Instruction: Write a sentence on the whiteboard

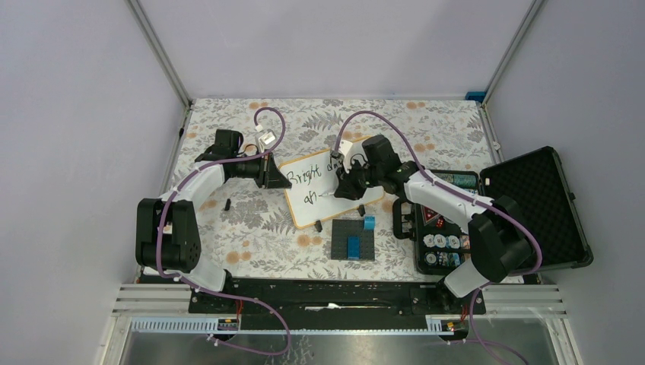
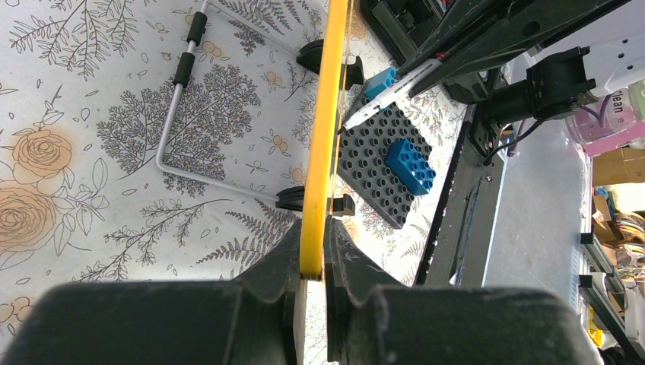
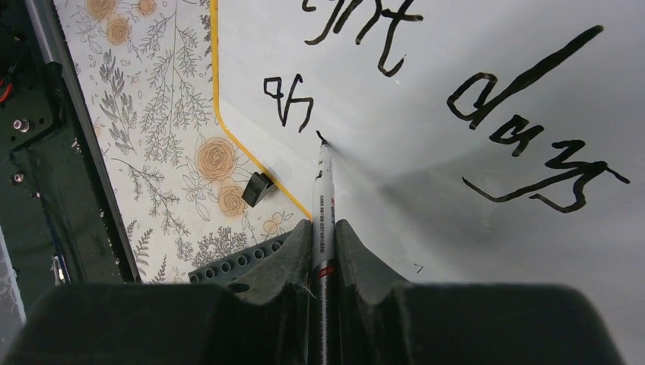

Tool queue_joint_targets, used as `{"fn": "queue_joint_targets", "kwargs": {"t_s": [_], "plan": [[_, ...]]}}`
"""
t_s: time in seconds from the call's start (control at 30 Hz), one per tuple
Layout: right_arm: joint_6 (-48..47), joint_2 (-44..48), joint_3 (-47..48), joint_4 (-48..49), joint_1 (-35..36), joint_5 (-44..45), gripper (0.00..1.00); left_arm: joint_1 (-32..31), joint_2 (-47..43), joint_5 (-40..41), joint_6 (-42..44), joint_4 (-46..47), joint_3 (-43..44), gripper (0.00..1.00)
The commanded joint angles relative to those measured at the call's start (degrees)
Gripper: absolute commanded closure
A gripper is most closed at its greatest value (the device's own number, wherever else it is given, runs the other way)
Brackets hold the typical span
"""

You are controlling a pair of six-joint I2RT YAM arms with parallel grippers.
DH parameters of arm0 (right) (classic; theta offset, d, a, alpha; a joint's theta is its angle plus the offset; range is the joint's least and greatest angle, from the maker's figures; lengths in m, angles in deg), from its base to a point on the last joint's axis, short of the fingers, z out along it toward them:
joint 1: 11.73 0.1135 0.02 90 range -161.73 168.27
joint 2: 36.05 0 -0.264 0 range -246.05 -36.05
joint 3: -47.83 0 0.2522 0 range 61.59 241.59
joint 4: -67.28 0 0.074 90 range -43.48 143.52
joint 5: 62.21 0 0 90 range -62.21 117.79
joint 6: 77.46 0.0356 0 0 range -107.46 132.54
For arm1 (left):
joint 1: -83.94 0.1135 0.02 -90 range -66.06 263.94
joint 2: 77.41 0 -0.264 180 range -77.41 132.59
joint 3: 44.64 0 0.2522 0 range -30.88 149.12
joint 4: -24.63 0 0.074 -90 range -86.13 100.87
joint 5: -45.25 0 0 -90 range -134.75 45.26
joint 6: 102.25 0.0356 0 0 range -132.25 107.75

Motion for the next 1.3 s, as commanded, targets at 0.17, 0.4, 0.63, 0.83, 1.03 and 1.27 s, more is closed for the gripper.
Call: {"fn": "queue_joint_targets", "kwargs": {"t_s": [0.17,0.4,0.63,0.83,1.03,1.27], "plan": [[-1.69,2.30,1.42,-0.13,-2.37,1.10,1.00,-0.50,0.72,5.88,4.30,1.06,1.05,1.00],[-1.36,1.88,3.11,0.00,-2.40,0.74,1.00,-0.50,0.63,5.89,4.22,1.07,1.13,1.00],[-0.72,0.97,4.69,-0.05,-2.35,-0.13,1.00,-0.50,0.48,5.94,4.36,1.08,1.13,1.00],[-0.70,-0.03,4.91,-0.01,-1.30,-0.39,1.00,-0.50,0.74,6.05,4.39,1.08,1.22,1.00],[-0.69,-1.28,5.24,0.07,0.01,-0.36,1.00,-0.50,0.51,6.15,4.71,0.75,1.22,1.00],[-0.70,-1.67,4.55,0.20,1.00,-0.06,1.00,-0.50,0.64,6.16,4.81,0.54,1.30,1.00]]}}
